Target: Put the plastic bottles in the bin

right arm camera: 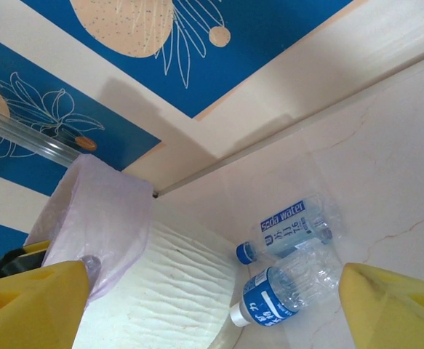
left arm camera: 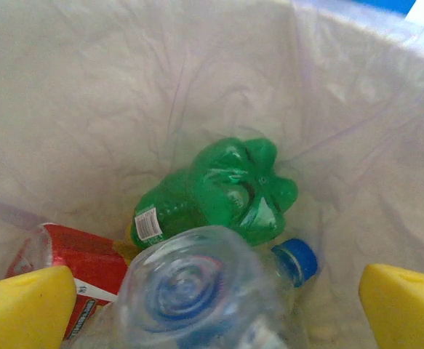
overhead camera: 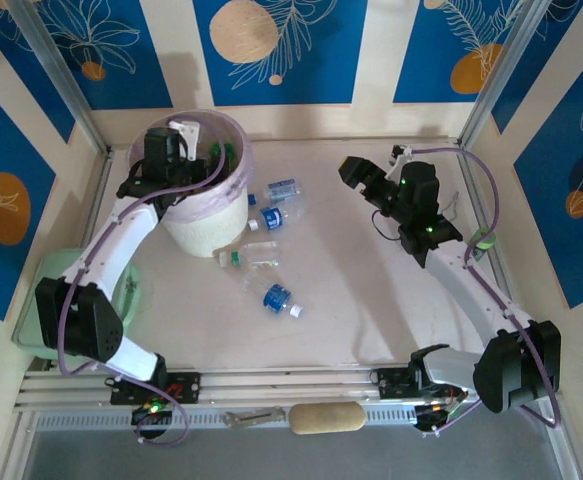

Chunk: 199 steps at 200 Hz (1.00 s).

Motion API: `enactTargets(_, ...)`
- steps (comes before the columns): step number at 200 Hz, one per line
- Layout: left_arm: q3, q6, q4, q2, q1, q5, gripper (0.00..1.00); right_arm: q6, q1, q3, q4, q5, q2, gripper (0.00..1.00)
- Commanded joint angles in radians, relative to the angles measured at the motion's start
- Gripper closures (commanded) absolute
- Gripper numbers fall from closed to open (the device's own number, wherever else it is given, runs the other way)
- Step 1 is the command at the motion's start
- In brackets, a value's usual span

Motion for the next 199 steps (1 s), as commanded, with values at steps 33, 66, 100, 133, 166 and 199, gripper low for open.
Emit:
enactTargets(33, -0.002, -0.058, 0.08, -0.196, 0.008, -0.007, 0.0, -0.041, -0.045, 0.035, -0.051, 0.023, 0.01, 0.1)
enactTargets(66, -0.033, -0.109, 0.13, -0.25, 0.007, 0.029, 0.0, -0.073, -0.092, 0.055, -0.11, 0.038, 0.035, 0.1)
enactTargets(100, -0.052, -0.195, 0.17, -0.25, 0.006, 0.14, 0.0, -0.168, -0.173, 0.158, -0.316, 0.065, 0.12, 0.1)
enactTargets(133, -0.052, -0.247, 0.186, -0.215, -0.052, 0.219, 0.0, -0.308, -0.244, 0.301, -0.545, 0.067, 0.268, 0.1)
enactTargets(166, -0.045, -0.226, 0.189, -0.177, -0.164, 0.181, 0.0, -0.419, -0.296, 0.442, -0.746, 0.18, 0.444, 0.1)
enactTargets(199, -0.04, -0.217, 0.182, -0.131, -0.242, 0.167, 0.0, -0.476, -0.338, 0.497, -0.828, 0.275, 0.559, 0.1)
